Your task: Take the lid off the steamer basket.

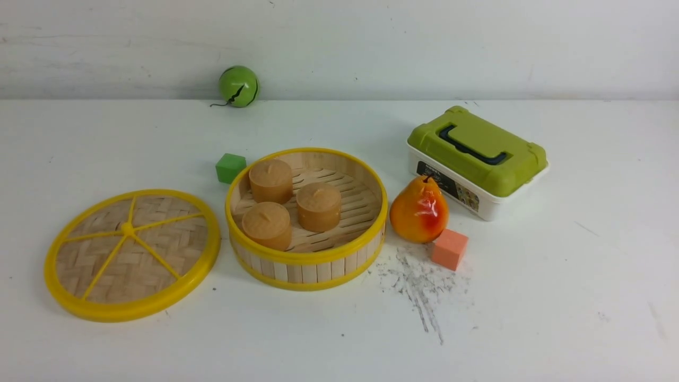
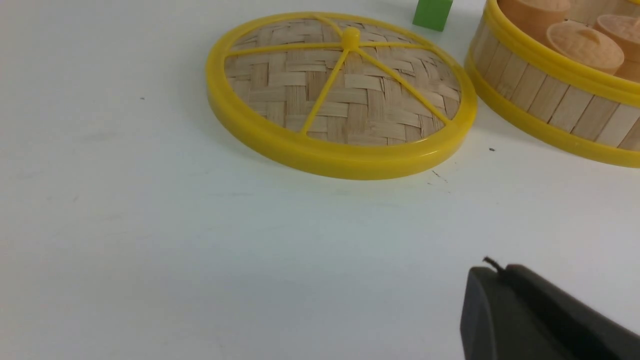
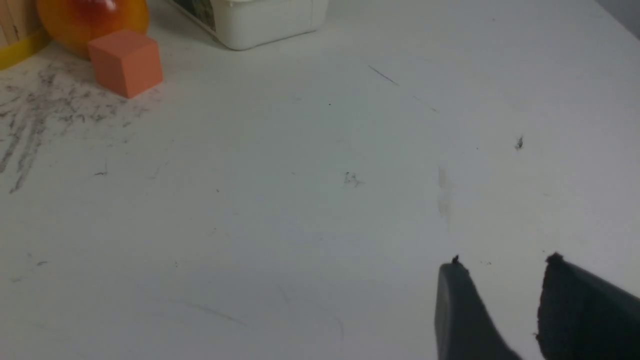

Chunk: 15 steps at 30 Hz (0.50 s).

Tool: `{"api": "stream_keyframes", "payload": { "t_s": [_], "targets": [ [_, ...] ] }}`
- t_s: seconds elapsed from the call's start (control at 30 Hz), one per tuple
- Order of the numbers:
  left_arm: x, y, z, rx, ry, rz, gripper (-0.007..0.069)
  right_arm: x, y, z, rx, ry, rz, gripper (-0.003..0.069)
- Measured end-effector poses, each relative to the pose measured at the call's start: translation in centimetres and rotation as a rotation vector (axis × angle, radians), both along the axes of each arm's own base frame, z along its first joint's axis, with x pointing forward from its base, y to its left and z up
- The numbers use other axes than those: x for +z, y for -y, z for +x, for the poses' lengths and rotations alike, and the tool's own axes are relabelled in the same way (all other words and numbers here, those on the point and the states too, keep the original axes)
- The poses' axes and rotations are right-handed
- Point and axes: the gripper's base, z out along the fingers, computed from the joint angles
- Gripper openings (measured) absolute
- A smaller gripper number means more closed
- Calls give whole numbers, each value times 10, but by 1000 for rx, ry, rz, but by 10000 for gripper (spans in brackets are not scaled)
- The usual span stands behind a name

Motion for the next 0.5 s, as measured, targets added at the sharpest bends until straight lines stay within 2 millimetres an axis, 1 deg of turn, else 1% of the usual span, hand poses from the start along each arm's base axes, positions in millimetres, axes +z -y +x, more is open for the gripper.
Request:
{"api": "stream_keyframes", "payload": {
  "t_s": [0.5],
  "targets": [
    [0,0,0,0,0,-2,19,0,0,0,0,0,0,240]
  ]
}}
